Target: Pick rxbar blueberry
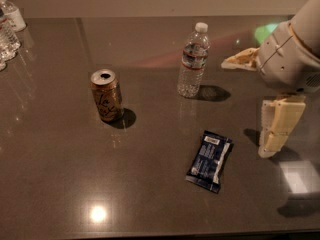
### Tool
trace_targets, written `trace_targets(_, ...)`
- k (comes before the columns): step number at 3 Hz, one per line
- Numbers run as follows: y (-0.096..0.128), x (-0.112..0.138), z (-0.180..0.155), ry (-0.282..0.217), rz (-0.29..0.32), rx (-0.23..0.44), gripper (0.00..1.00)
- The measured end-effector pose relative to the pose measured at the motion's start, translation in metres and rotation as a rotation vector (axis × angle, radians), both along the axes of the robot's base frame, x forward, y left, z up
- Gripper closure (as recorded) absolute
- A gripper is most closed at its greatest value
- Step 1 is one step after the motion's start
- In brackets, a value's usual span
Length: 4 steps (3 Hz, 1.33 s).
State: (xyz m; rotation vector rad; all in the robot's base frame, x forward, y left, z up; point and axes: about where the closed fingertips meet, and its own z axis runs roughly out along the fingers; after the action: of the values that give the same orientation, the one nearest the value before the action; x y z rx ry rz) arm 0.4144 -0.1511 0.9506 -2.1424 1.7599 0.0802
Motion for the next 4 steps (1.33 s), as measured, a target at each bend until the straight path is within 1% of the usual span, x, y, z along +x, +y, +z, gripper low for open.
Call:
trace_targets(1, 0.017, -0.011, -0.015, 0.003, 0.12, -0.014, 0.0)
trace_targets(2, 0.029, -0.014, -0.037, 0.017, 0.242, -0.049, 0.0)
trace_targets(3, 0.036, -0.014, -0.063, 0.022, 0.365, -0.102, 0.0)
trace_targets(4, 0.038, -0.016, -0.082, 0.023, 0.469, -0.144, 0.0)
